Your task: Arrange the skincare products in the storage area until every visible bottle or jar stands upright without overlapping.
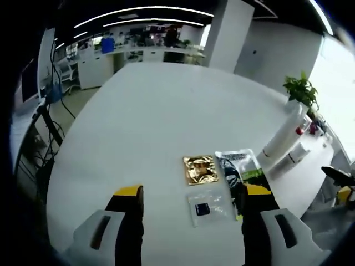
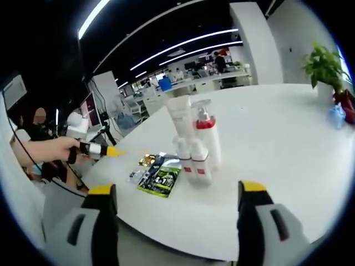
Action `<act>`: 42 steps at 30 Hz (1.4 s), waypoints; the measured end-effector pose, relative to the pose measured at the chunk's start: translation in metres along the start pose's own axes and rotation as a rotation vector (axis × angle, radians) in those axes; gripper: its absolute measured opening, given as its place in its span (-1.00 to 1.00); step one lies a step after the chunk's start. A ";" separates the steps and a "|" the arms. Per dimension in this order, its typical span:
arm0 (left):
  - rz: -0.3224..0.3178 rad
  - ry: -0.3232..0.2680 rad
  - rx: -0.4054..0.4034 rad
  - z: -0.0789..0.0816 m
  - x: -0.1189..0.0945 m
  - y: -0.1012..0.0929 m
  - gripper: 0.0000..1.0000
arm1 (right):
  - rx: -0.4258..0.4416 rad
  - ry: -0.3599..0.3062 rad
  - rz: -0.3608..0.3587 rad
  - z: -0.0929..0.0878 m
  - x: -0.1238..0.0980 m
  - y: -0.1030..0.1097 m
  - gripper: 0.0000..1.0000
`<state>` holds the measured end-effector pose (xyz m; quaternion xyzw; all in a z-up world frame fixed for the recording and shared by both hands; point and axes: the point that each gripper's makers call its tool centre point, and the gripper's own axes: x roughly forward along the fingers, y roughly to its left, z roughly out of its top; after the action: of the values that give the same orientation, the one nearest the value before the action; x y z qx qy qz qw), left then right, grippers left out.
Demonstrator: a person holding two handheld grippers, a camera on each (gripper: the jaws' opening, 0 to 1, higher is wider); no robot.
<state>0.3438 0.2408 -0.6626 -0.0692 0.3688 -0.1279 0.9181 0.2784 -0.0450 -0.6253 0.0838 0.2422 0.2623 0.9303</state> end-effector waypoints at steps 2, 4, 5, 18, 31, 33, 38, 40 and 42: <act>-0.019 0.005 0.040 -0.007 -0.006 -0.002 0.45 | 0.001 0.004 0.001 -0.001 0.000 0.000 0.81; -0.039 0.012 0.063 -0.016 -0.013 -0.005 0.50 | -0.005 0.005 0.003 -0.001 0.000 0.002 0.81; -0.048 0.014 0.067 -0.020 -0.017 -0.006 0.52 | -0.006 0.004 0.005 -0.001 0.000 0.002 0.82; -0.169 -0.111 0.114 -0.023 -0.048 -0.030 0.75 | -0.017 0.033 -0.012 -0.006 0.001 0.000 0.83; -0.163 -0.232 0.110 -0.010 -0.069 -0.026 0.94 | -0.013 0.033 -0.012 -0.006 0.001 0.000 0.84; -0.148 -0.230 0.117 -0.011 -0.068 -0.024 0.94 | -0.010 0.034 -0.011 -0.006 0.001 0.000 0.84; -0.140 -0.232 0.163 -0.012 -0.068 -0.029 0.94 | -0.016 0.039 -0.012 -0.007 0.001 0.001 0.83; -0.142 -0.233 0.167 -0.012 -0.068 -0.029 0.94 | -0.016 0.040 -0.015 -0.007 0.001 0.000 0.83; -0.142 -0.237 0.163 -0.011 -0.068 -0.029 0.94 | -0.016 0.039 -0.016 -0.007 0.001 0.000 0.83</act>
<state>0.2835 0.2319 -0.6194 -0.0351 0.2404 -0.2131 0.9463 0.2756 -0.0441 -0.6321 0.0691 0.2590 0.2584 0.9281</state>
